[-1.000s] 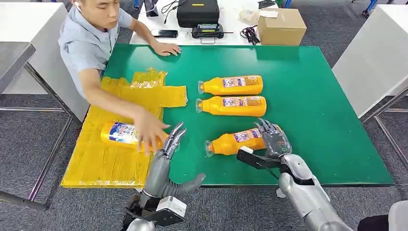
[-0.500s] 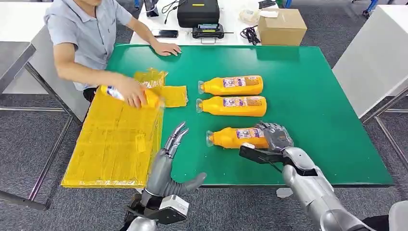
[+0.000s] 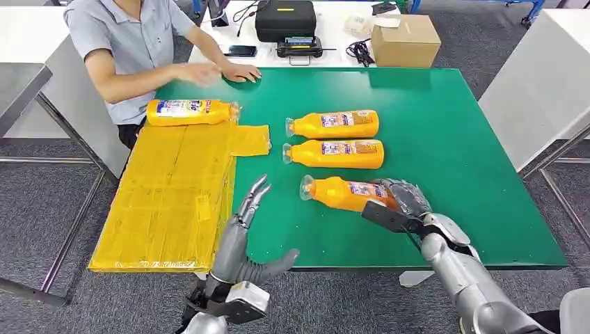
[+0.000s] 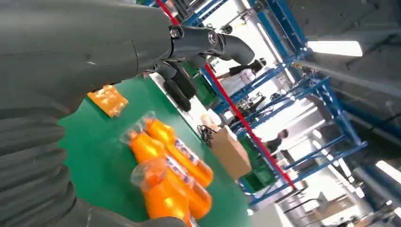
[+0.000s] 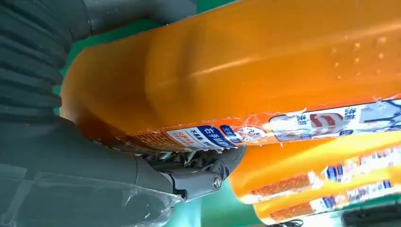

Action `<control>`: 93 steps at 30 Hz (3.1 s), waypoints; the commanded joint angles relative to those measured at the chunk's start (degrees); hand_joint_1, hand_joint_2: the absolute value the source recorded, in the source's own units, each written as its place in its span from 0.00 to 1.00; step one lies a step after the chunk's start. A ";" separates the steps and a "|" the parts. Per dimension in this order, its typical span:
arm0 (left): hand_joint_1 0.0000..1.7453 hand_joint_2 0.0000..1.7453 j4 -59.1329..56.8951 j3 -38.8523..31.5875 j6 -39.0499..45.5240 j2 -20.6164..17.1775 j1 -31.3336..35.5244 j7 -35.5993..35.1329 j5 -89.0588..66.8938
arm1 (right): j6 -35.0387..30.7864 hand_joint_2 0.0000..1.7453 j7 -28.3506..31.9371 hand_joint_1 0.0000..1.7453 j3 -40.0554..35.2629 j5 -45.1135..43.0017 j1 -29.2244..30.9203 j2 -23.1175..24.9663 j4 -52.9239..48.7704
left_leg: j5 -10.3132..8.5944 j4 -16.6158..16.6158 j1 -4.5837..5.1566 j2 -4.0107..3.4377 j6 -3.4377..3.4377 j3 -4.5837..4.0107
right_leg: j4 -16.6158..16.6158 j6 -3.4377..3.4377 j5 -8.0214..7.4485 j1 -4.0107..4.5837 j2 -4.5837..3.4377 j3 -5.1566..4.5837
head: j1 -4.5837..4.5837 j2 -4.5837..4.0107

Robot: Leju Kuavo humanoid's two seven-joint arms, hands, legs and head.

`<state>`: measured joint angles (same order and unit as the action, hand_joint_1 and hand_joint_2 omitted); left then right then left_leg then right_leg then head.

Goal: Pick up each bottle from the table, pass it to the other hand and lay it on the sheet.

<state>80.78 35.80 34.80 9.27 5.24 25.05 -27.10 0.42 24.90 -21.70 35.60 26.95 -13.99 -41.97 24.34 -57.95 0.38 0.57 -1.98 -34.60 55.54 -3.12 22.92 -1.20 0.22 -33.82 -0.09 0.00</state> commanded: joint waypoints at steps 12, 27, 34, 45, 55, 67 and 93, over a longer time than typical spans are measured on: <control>0.00 1.00 -16.22 2.44 -15.75 1.53 3.61 -7.67 53.91 | 4.40 1.00 2.24 1.00 5.80 -19.61 -11.16 7.34 -24.67 | -0.01 0.06 -0.02 -0.12 0.07 -0.05 | 0.00 0.11 -0.01 0.01 -0.15 -0.07 | 0.04 0.00; 0.00 1.00 -21.12 4.50 -11.57 3.25 9.87 -1.73 46.78 | 2.07 1.00 2.58 1.00 -2.86 -15.67 -9.10 7.44 -22.81 | 0.02 0.02 -0.05 -0.09 0.10 -0.27 | 0.01 0.14 0.00 0.06 -0.17 -0.21 | 0.02 0.00; 0.00 1.00 -24.33 1.64 -5.91 5.83 12.78 1.22 44.39 | 1.41 1.00 2.37 1.00 -5.34 -15.15 -8.15 9.18 -21.40 | 0.07 0.00 -0.08 -0.14 0.11 -0.21 | 0.01 0.15 0.02 0.09 -0.21 -0.15 | 0.02 0.00; 0.00 1.00 -26.13 1.64 -11.69 6.31 13.15 -1.43 49.44 | -0.75 1.00 1.78 0.99 -7.61 -14.87 -7.09 9.76 -23.01 | 0.03 0.02 -0.02 -0.13 0.08 -0.28 | 0.03 0.12 0.01 0.02 -0.22 -0.24 | 0.02 0.00; 1.00 1.00 -22.80 0.13 -10.70 6.30 13.04 1.25 52.46 | -2.22 1.00 0.41 0.97 -9.43 -13.86 -5.19 10.01 -21.44 | 0.02 -0.01 -0.03 -0.11 0.08 -0.37 | 0.05 0.11 0.00 0.03 -0.19 -0.31 | 0.02 0.00; 1.00 1.00 -21.74 -0.85 -9.22 6.22 13.59 3.23 53.13 | -3.23 1.00 -0.03 0.01 -10.85 -12.97 -4.82 10.71 -19.37 | 0.11 -0.04 -0.11 -0.11 0.15 -0.18 | 0.03 0.20 0.07 0.12 -0.17 -0.10 | 0.02 0.00; 1.00 1.00 -9.35 -6.72 5.20 -15.29 11.67 -43.38 -62.90 | -13.05 1.00 1.63 0.00 7.39 -4.02 -13.24 12.93 -16.47 | 0.07 0.19 -0.04 -0.46 0.18 -0.10 | -0.08 0.22 -0.01 0.05 -0.51 -0.20 | 0.02 0.00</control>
<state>73.90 14.28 40.26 17.57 9.97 22.58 -67.77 -14.73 25.86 -19.86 31.26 12.73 -3.50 -61.55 24.32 -57.94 0.39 0.52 -1.98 -35.17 55.58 -3.11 22.91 -1.20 0.08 -34.30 -0.07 0.00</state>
